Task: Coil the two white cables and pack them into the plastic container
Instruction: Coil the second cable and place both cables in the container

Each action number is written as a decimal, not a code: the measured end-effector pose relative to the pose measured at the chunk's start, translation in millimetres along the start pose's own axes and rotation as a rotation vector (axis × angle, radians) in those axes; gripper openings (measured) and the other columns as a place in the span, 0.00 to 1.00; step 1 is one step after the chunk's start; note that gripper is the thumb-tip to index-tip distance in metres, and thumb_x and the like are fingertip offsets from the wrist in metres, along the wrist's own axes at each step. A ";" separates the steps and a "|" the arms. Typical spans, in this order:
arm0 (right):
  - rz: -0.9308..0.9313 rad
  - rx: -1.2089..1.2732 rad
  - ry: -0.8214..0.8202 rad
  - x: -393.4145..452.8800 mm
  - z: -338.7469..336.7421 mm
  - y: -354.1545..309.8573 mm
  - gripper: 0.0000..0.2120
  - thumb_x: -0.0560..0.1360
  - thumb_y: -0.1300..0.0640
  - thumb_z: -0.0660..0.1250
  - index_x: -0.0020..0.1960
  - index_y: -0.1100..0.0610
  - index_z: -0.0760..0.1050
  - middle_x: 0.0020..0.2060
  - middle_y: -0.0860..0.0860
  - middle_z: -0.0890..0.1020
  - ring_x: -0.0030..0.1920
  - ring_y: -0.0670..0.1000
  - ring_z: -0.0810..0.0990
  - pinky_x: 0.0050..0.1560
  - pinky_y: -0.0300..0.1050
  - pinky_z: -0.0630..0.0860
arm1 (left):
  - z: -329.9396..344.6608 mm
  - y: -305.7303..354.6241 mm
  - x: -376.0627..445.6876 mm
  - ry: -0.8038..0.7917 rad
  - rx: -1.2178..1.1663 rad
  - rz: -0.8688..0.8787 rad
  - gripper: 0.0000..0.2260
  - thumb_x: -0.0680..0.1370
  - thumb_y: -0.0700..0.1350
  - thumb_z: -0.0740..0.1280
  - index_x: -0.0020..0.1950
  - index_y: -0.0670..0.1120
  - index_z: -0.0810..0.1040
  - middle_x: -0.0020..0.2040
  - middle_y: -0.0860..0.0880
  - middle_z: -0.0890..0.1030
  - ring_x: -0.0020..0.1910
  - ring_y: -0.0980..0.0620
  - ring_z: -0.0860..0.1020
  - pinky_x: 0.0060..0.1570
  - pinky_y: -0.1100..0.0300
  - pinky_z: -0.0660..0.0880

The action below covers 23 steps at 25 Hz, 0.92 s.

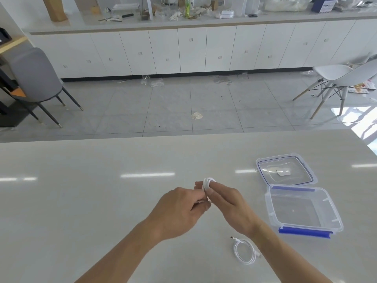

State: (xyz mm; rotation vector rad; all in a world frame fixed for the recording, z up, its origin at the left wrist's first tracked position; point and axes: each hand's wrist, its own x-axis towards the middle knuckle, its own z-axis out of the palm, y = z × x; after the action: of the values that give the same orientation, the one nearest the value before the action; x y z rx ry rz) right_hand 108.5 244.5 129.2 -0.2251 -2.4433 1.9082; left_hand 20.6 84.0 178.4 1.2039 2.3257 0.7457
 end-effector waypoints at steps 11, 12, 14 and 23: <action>0.111 0.246 -0.134 -12.5 -2.0 -15.8 0.08 0.72 0.57 0.68 0.49 0.51 0.83 0.36 0.48 0.81 0.38 0.46 0.76 0.41 0.33 0.72 | -23.4 -32.5 8.8 0.072 -0.446 -0.008 0.05 0.77 0.48 0.72 0.41 0.53 0.81 0.32 0.55 0.76 0.32 0.57 0.70 0.35 0.68 0.67; 0.096 0.292 -0.140 -12.2 -2.7 -15.8 0.09 0.71 0.58 0.67 0.48 0.53 0.83 0.35 0.49 0.81 0.38 0.47 0.77 0.41 0.33 0.71 | -20.5 -33.5 8.5 0.073 -0.492 0.006 0.05 0.78 0.47 0.71 0.42 0.52 0.81 0.32 0.56 0.77 0.32 0.58 0.70 0.35 0.68 0.68; 0.078 0.415 -0.143 -10.6 -2.4 -15.3 0.10 0.70 0.62 0.64 0.46 0.56 0.82 0.34 0.52 0.81 0.38 0.51 0.76 0.43 0.40 0.71 | -14.3 -33.8 6.8 0.088 -0.583 0.014 0.04 0.78 0.47 0.70 0.44 0.51 0.83 0.32 0.57 0.78 0.32 0.58 0.72 0.35 0.69 0.69; 0.087 0.804 -0.108 -9.2 -0.9 -14.8 0.04 0.64 0.61 0.64 0.38 0.61 0.75 0.31 0.51 0.71 0.32 0.53 0.70 0.36 0.41 0.68 | 21.5 -26.4 1.7 0.313 -0.698 -0.017 0.07 0.78 0.47 0.68 0.45 0.60 0.83 0.41 0.58 0.85 0.43 0.60 0.82 0.47 0.70 0.75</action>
State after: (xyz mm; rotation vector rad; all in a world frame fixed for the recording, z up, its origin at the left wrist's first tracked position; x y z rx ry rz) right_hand 116.3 240.6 144.3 -0.1952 -1.5289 2.7919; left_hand 15.9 78.4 145.1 0.7841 1.9952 1.6567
